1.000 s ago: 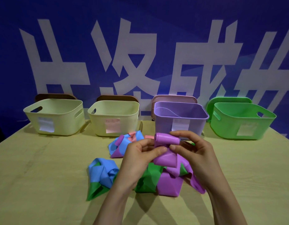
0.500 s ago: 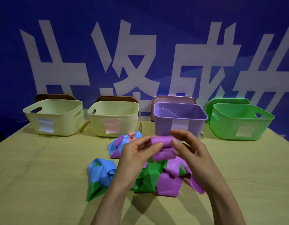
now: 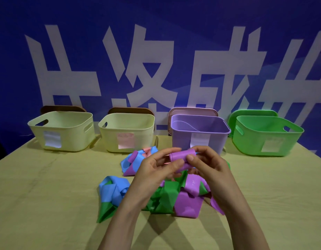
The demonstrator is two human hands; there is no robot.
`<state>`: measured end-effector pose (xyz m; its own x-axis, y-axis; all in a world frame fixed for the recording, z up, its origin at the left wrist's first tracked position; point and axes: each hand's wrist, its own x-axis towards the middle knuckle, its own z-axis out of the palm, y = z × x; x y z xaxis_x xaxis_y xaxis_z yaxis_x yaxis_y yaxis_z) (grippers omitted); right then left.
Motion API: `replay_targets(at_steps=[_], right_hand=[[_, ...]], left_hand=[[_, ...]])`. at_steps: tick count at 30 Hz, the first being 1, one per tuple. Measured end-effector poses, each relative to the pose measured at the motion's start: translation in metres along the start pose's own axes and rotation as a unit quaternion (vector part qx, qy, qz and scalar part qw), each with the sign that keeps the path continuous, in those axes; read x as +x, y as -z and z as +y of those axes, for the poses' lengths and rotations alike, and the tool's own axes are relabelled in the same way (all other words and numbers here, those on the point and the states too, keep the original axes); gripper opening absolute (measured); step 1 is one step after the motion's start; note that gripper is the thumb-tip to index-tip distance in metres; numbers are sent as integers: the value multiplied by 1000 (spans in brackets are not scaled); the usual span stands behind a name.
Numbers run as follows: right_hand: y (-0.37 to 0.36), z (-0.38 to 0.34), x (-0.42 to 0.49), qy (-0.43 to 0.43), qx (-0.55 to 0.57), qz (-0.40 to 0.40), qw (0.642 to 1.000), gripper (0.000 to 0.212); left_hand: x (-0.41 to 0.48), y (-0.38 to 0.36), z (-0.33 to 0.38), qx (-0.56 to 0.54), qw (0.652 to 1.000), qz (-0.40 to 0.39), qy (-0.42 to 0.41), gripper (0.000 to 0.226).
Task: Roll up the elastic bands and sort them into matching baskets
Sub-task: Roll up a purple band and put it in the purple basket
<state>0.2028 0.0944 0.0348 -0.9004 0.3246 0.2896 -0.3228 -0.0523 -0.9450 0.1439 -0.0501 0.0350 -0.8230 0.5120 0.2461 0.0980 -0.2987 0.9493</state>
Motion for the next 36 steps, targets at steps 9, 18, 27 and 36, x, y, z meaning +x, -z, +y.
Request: replay_targets(at_steps=[9, 18, 27, 36], right_hand=[[4, 1, -3, 39, -71, -6, 997, 34], [-4, 8, -4, -10, 15, 75, 997, 29], [-10, 22, -3, 36, -38, 71, 996, 23], [-7, 64, 44, 5, -81, 86, 993, 20]], left_hand=[[4, 3, -4, 55, 997, -40, 38, 22], [2, -2, -16, 30, 999, 17, -18, 32], [4, -4, -36, 13, 996, 84, -33, 21], [46, 13, -74, -14, 992, 120, 26, 25]])
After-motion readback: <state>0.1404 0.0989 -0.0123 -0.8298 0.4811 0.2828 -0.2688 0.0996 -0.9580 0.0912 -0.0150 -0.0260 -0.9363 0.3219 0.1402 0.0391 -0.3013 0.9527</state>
